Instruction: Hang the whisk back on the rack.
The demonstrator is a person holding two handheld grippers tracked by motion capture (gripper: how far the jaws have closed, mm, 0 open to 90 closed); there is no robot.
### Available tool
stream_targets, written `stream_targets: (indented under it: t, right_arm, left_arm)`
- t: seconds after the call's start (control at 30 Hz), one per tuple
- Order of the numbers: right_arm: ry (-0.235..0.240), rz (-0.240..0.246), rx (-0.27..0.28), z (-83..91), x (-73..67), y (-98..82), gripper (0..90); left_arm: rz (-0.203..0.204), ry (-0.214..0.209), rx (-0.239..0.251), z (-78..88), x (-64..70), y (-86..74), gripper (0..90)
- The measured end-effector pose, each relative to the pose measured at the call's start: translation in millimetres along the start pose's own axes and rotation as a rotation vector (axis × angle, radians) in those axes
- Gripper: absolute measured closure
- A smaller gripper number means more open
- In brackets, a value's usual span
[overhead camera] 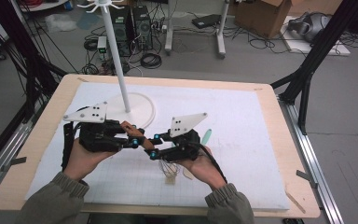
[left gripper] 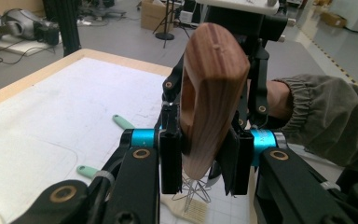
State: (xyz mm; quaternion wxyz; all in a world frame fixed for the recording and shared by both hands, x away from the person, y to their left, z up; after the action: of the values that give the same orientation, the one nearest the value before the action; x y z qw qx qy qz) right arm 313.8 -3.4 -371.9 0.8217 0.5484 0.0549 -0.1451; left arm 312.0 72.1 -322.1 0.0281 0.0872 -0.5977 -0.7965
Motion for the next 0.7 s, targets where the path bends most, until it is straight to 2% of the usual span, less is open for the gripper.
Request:
stream_targets:
  t: [0.17, 0.3, 0.37, 0.43, 0.53, 0.7]
  right_arm:
    - [0.004, -0.009, -0.002, -2.7, -1.4, -0.1, 71.1]
    - [-0.030, -0.026, 0.023, -3.6, -0.1, 2.0, 71.2]
    - [-0.051, -0.035, 0.031, -4.1, 0.3, 3.3, 71.3]
    - [-0.068, -0.049, 0.048, -3.2, 1.4, 5.5, 71.3]
    - [-0.078, -0.074, 0.082, -1.9, 3.0, 9.5, 71.3]
    - [-0.079, -0.071, 0.075, -6.8, -0.9, 10.0, 71.3]
  left_arm:
    - [0.000, 0.003, 0.012, 1.0, 0.0, 0.3, 71.9]
    - [0.004, 0.039, 0.017, 2.3, -3.4, 0.6, 70.9]
    - [0.009, 0.050, 0.013, 2.3, -4.6, 0.3, 65.0]
    - [0.016, 0.058, 0.010, 1.9, -5.4, -0.6, 64.1]
    - [0.025, 0.079, 0.015, 2.2, -7.8, -0.7, 63.2]
    - [0.031, 0.082, 0.018, 0.8, -8.1, -0.2, 64.6]
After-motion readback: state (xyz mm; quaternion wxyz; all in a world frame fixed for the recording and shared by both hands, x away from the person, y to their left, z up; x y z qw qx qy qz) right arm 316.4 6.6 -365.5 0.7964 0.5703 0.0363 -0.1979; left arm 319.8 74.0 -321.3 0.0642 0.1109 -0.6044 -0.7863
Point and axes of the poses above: each handheld gripper's, and its own axes: z roughly backward along the jaws, y roughly out of its top, x roughly to its right, the point moved 10 cm from there along -z, roughly forward along the jaws, and after that the axes turned 14 degrees about -z, right-handed, at the moved point
